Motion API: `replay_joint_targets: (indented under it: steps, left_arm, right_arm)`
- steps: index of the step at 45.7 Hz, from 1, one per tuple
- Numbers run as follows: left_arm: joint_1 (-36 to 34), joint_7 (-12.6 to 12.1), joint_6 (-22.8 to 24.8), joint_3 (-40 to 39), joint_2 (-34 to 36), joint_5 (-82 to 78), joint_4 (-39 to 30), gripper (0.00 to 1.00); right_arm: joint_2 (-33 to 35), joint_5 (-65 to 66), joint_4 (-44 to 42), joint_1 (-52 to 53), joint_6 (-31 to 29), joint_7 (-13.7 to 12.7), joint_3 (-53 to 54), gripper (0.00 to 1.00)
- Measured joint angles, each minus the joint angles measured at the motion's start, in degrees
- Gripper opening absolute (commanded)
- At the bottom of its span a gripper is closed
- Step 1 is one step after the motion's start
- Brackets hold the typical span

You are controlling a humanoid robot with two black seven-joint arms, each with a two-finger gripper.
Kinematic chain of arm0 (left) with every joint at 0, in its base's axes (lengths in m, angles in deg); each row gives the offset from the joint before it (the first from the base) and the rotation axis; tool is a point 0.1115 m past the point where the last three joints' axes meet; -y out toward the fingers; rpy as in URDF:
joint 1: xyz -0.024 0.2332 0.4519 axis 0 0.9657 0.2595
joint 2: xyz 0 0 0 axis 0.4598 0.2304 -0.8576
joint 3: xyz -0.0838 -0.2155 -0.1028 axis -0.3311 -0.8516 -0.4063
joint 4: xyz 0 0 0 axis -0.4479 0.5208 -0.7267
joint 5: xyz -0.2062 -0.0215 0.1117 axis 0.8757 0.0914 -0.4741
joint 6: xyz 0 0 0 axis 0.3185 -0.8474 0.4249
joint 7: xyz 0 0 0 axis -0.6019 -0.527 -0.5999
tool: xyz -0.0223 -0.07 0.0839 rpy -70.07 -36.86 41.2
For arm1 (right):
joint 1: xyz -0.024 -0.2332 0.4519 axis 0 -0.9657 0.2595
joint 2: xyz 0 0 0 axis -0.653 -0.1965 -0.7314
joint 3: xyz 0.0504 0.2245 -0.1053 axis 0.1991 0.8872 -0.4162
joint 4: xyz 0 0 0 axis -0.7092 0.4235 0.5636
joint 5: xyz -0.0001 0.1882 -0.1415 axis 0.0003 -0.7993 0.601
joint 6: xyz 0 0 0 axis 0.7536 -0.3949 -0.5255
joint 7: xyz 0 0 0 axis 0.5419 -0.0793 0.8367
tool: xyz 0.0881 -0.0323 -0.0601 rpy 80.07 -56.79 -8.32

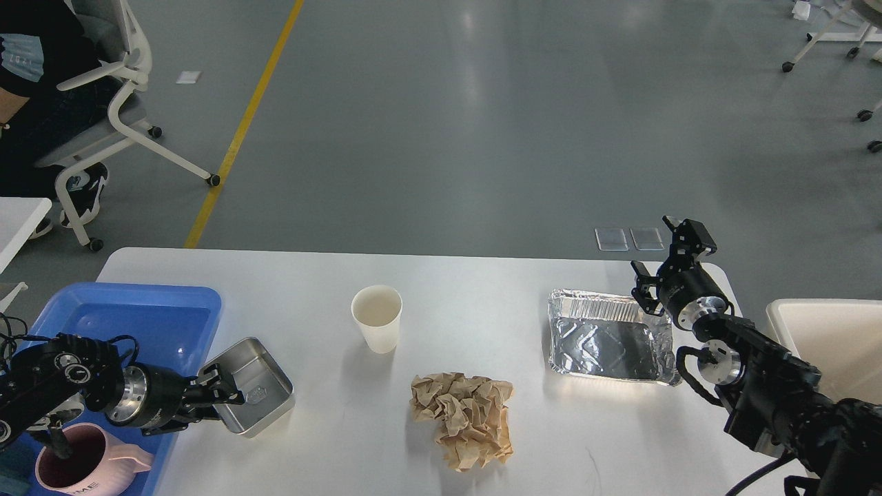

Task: Tidy desktop
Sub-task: 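Reach the left gripper to the small metal tray and grasp its edge, then lift the metal tray and place it into the blue bin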

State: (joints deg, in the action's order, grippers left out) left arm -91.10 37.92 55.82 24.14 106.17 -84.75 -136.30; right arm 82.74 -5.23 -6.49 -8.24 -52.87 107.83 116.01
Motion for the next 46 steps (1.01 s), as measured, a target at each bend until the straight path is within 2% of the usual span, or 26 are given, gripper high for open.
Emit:
replay_joint_targets:
  steps: [6, 7, 8, 16, 21, 24, 28, 46]
  left_arm:
    - [0.2, 0.0, 0.1, 0.0, 0.0, -0.1, -0.2, 0.35]
    - [0.2, 0.0, 0.1, 0.0, 0.0, -0.1, -0.2, 0.33]
    - [0.2, 0.0, 0.1, 0.0, 0.0, -0.1, -0.2, 0.27]
    - [0.1, 0.1, -1.1, 0.1, 0.0, -0.6, -0.2, 0.21]
    - [0.0, 0.4, -1.3, 0.6, 0.0, -0.8, -0.5, 0.13]
    - [-0.1, 0.4, -1.4, 0.8, 0.0, -0.8, -0.5, 0.05]
    - [-0.1, 0.4, -1.4, 0.8, 0.1, -0.8, -0.6, 0.01]
    - [-0.1, 1.2, -1.7, 0.9, 0.5, -2.4, -0.7, 0.00]
  right_arm:
    - [0.2, 0.0, 0.0, 0.0, 0.0, 0.0, 0.0, 1.00]
    - [0.3, 0.0, 0.0, 0.0, 0.0, 0.0, 0.0, 1.00]
    - [0.3, 0.0, 0.0, 0.0, 0.0, 0.0, 0.0, 1.00]
    - [0.3, 0.0, 0.0, 0.0, 0.0, 0.0, 0.0, 1.00]
    - [0.3, 0.0, 0.0, -0.1, 0.0, 0.0, 0.0, 1.00]
    - [0.3, 0.0, 0.0, -0.1, 0.0, 0.0, 0.0, 1.00]
    - [0.3, 0.0, 0.0, -0.1, 0.0, 0.0, 0.0, 1.00]
    - [0.3, 0.0, 0.0, -0.4, 0.0, 0.0, 0.0, 1.00]
